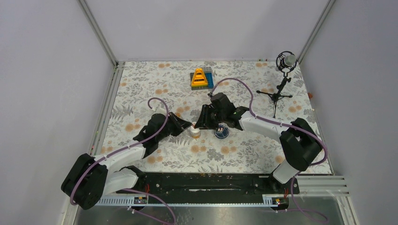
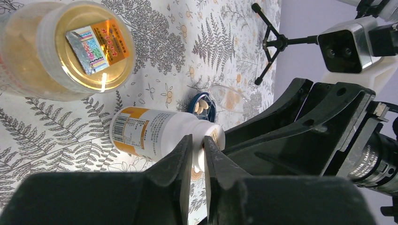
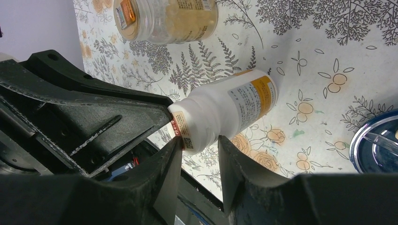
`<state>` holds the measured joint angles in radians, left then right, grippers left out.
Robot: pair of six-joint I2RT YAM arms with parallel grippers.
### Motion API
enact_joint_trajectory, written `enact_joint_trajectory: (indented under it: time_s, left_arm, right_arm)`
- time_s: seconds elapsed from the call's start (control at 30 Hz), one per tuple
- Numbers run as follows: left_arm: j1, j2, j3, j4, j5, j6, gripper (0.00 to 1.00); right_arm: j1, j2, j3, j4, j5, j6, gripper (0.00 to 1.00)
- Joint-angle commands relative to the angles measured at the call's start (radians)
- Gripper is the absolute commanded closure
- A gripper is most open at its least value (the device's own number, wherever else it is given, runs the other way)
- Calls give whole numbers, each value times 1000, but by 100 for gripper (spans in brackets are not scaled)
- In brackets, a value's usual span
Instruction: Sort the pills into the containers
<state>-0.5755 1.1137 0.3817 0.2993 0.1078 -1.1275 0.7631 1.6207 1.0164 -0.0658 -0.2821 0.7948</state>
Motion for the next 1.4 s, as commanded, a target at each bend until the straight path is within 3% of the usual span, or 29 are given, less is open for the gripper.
enact_joint_trajectory:
  time_s: [0.0,0.17,0.27,0.37,0.6,0.77,0.9,1.37]
  left_arm:
    - [0,29,-47,-14,70,17,88]
    - [0,38,-70,-44,72,32,89]
    - [0,52,-73,-42,79,36,81]
    - [1,58,-71,-45,78,45,80]
    - [0,93,-67,-16,114,59,79]
    - [0,128,-74,0,128,64,90]
    - [-3,149,-86,21,138,65,99]
    - [-12,163,-84,51,143,71,87]
  right_arm:
    - [-1,21,-2,44,-12,29,60]
    - [-7,23,-21,56,9,55,62]
    - [-13,24,-30,55,19,66,63]
    - [-15,25,-52,107,15,81,68]
    - [-36,53,-125,205,-65,134,86]
    - [-51,73,-150,268,-106,169,100]
    - [-58,93,-174,334,-138,190,100]
    - [-63,117,-237,548,-181,180,100]
